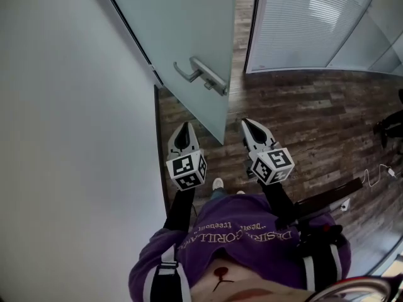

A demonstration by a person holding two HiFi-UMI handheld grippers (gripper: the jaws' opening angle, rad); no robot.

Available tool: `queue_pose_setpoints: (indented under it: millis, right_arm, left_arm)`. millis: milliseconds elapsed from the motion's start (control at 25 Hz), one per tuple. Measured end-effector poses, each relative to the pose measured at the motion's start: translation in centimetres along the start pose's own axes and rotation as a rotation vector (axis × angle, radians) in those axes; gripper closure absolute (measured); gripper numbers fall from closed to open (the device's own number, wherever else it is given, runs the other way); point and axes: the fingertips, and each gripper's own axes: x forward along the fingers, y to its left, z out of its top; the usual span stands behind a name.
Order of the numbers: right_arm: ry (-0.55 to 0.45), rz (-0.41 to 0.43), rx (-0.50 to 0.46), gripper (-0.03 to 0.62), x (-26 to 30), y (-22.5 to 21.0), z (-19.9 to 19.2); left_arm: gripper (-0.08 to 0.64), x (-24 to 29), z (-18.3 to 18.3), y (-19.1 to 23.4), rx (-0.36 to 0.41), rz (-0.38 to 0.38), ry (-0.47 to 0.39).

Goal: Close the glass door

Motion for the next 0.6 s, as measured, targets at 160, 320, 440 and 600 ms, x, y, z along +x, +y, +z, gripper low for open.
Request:
queue_pose_setpoints:
  millis: [160,320,440,600]
  right_arm:
    - [-0.002,-0.048,0.003,0.595,1.0,-0.1,-0.4]
    - [-0.003,-0.102,0.007,0.595,0.9,-1.3,-0.2]
    - [-0.005,-0.13,0.018,0.595,0.8,-1.8,0.1]
    - [-0.009,-0.132,0.02,0.595,1.2,-1.6,0.5]
  left_arm:
    - [0.558,4.7,1.9,1.8,0.264,-0.052,-0.016]
    - [0.555,9.3,2.7,1.0,0.615,-0.179,-0.009]
    - [0.498,12.0,2.8,1.2,0.826,-0.202,0.046]
    - [0.417,14.9,2.8,1.7,1.162,-0.152,0.081]
